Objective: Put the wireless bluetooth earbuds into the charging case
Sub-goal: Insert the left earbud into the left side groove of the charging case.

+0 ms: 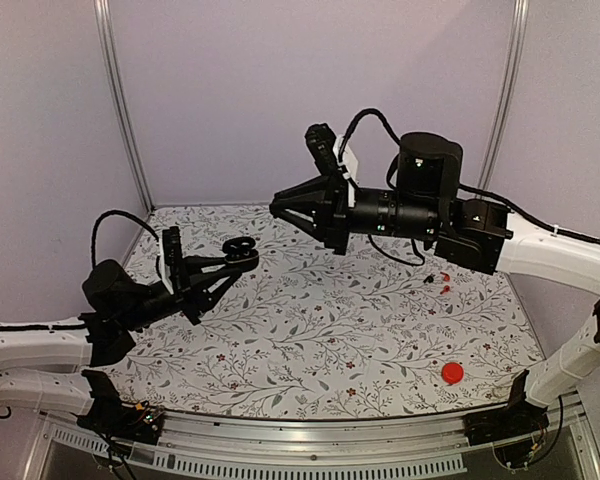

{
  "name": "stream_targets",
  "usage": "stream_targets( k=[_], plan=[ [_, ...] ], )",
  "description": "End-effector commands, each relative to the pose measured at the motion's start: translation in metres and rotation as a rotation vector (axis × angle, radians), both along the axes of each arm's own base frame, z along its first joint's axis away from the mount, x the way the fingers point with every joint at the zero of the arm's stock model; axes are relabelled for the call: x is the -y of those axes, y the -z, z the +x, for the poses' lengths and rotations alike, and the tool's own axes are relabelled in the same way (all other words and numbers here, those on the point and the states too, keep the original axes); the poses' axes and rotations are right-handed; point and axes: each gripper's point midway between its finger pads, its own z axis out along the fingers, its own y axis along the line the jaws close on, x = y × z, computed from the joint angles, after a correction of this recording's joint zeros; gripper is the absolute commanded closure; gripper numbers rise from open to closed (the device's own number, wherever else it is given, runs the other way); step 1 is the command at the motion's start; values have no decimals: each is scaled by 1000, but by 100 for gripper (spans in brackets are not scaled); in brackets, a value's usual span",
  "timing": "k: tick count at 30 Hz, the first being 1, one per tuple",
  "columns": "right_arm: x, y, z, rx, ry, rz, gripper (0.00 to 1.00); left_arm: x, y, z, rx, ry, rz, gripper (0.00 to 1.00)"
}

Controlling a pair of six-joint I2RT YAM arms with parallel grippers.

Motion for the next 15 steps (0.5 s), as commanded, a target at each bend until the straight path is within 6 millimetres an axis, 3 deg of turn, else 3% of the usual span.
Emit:
stream_targets(
  k=[1, 6, 15],
  plan=[
    [-8, -19, -35, 70, -186, 107, 90, 18, -33, -26, 116, 138, -45, 81],
    [-12, -20, -59, 109, -281, 124, 90, 28, -36, -36, 98, 227, -56, 81],
    [-23, -2, -62, 120, -306, 67, 90, 40, -39, -46, 81, 309, -66, 80]
  ],
)
